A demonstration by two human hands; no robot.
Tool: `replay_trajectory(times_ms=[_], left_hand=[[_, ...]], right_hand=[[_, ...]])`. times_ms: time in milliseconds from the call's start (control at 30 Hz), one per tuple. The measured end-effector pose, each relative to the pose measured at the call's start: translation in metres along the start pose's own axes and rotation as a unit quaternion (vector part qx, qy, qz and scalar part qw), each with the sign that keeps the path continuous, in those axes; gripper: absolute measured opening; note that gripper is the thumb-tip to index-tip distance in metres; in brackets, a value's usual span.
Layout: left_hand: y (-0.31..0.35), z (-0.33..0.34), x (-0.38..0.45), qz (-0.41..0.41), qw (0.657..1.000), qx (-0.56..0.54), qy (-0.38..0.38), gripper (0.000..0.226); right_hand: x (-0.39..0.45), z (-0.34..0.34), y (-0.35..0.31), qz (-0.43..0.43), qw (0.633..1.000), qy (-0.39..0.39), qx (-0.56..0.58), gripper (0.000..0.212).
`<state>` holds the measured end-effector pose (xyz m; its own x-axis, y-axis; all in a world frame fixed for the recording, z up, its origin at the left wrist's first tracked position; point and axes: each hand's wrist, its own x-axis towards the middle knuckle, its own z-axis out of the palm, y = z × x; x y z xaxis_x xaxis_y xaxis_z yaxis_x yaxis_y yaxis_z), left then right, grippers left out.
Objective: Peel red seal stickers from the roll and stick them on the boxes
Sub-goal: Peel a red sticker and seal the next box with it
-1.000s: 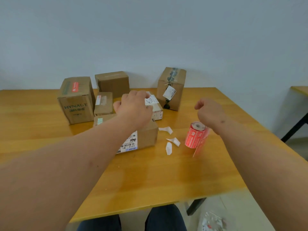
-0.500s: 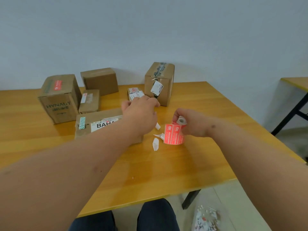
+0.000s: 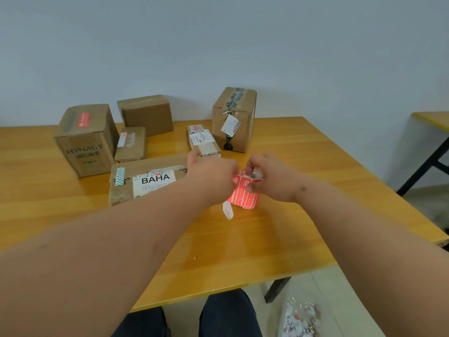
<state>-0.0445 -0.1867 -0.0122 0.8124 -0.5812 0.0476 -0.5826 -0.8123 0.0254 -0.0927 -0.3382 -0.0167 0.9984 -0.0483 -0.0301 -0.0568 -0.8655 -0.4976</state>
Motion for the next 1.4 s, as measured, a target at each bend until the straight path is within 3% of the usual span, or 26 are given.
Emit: replay_trajectory(times_ms=[267,400,900,1400], left_hand=[[-0.010,-0.007,0.007,-0.014,0.992,-0.122,-0.011,0.022],[-0.013,-0.012,0.008,0.011,0.991,-0.130,-0.022,0.026],[-0.012,-0.026,0.002,0.049,0.995,-0.072,-0.037,0.030],[-0.023,-0.025,-0.003,0.050,0.981,-0.177,-0.057,0.025]], right_hand=[[0.001,-0.007,-0.006,-0.043,0.998,0.034,-0.017,0.013],[0.003,-0.009,-0.010,-0.056,0.997,0.031,-0.039,0.005],[0.003,-0.013,-0.023,-0.073,0.993,0.010,-0.091,0.008],[0.005,-0.015,-0.027,-0.120,0.986,0.012,-0.112,0.013]])
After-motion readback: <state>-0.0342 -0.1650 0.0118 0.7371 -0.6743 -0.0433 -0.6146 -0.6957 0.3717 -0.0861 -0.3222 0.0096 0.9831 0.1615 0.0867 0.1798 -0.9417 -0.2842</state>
